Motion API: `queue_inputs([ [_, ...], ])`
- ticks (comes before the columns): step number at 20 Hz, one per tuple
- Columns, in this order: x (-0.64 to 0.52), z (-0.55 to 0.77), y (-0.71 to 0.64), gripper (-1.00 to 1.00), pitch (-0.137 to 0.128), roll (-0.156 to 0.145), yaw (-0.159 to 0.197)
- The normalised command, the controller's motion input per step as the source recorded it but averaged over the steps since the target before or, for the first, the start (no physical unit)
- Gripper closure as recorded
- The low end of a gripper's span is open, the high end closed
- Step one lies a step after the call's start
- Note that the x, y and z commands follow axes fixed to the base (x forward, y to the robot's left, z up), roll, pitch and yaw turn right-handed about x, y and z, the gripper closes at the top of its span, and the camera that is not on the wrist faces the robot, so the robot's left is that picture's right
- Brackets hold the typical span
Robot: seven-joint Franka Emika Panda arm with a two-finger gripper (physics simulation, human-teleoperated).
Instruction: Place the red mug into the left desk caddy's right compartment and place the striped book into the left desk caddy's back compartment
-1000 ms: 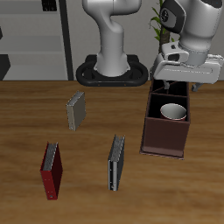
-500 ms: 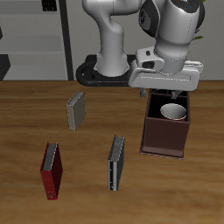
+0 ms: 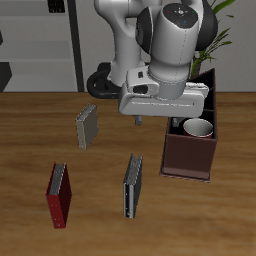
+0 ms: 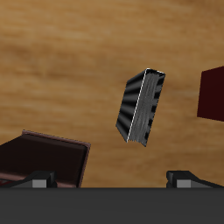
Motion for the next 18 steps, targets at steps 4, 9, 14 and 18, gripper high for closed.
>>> queue_inputs([
  [4,0.23,-0.08,-0.31,-1.0,-0.067,-0.056,-0.042],
  [9,0.15,-0.24,-0.04,-1.0,-0.046,0.014,-0.009],
  [14,0.14,-0.23,-0.14,-1.0,-0.001,0.043,0.004],
  [18,0.08,-0.15,-0.2,-1.0,-0.028,0.035,-0.046],
])
